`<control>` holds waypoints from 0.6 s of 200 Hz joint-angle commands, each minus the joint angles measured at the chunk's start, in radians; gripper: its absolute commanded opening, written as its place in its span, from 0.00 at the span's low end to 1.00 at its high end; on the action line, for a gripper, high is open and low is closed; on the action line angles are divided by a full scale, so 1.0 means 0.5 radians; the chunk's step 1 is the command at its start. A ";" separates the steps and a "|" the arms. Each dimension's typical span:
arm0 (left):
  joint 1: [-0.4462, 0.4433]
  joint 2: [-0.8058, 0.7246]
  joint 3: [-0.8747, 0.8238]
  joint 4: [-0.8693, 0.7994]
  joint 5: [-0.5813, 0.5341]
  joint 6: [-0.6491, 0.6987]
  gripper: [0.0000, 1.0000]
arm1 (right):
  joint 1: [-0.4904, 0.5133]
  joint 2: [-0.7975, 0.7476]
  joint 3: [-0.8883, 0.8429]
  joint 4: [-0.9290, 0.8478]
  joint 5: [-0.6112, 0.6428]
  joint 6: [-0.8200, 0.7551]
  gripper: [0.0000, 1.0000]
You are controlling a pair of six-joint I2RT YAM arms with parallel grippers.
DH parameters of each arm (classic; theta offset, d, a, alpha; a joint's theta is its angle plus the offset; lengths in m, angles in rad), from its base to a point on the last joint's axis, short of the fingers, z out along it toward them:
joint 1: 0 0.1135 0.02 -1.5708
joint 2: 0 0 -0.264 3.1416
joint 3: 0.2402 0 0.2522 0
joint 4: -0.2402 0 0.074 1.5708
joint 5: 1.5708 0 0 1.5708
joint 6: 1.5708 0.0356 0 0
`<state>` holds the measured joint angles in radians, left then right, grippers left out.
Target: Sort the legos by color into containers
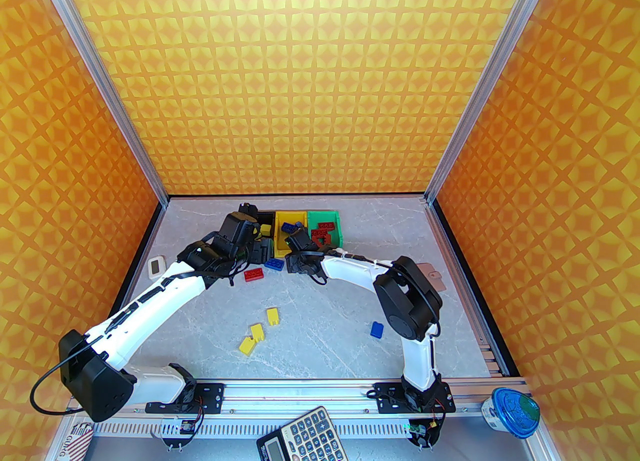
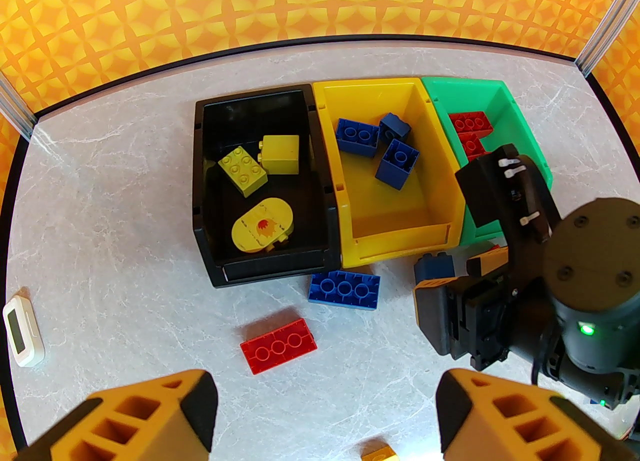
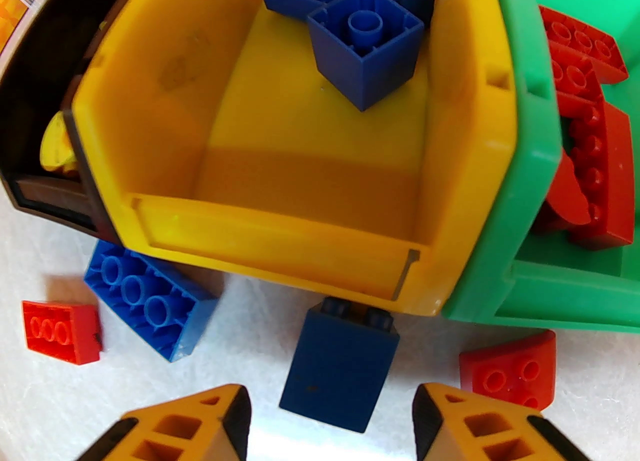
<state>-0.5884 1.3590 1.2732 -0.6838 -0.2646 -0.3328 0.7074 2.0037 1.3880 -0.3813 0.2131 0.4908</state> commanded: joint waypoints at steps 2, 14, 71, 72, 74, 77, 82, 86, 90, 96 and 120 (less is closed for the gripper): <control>0.022 -0.050 -0.033 -0.029 -0.045 -0.009 0.76 | 0.012 0.080 0.082 -0.047 0.073 0.016 0.55; 0.020 -0.057 -0.034 -0.029 -0.046 -0.008 0.77 | 0.013 0.107 0.098 -0.046 0.081 0.018 0.54; 0.025 -0.088 -0.067 -0.038 -0.045 -0.012 0.76 | 0.012 0.183 0.163 -0.070 0.113 -0.003 0.46; 0.026 -0.088 -0.067 -0.040 -0.046 -0.012 0.76 | 0.012 0.183 0.163 -0.069 0.114 -0.001 0.45; 0.026 -0.089 -0.067 -0.042 -0.045 -0.012 0.77 | 0.012 0.183 0.158 -0.069 0.116 0.000 0.45; 0.028 -0.091 -0.067 -0.043 -0.048 -0.012 0.76 | 0.012 0.182 0.157 -0.070 0.117 -0.003 0.44; 0.029 -0.093 -0.067 -0.045 -0.050 -0.012 0.76 | 0.012 0.179 0.157 -0.068 0.118 -0.003 0.43; 0.029 -0.094 -0.066 -0.044 -0.048 -0.012 0.76 | 0.012 0.178 0.153 -0.067 0.120 -0.003 0.42; 0.031 -0.096 -0.070 -0.045 -0.048 -0.015 0.76 | 0.012 0.175 0.148 -0.066 0.117 -0.006 0.41; 0.029 -0.103 -0.069 -0.049 -0.051 -0.015 0.76 | 0.012 0.172 0.141 -0.066 0.113 -0.012 0.40; 0.029 -0.119 -0.072 -0.047 -0.049 -0.018 0.77 | 0.012 0.127 0.097 -0.074 0.087 -0.037 0.36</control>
<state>-0.5823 1.3331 1.2491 -0.6872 -0.2687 -0.3328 0.7078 2.0758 1.4441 -0.3988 0.2478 0.4854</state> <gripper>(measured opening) 0.765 0.379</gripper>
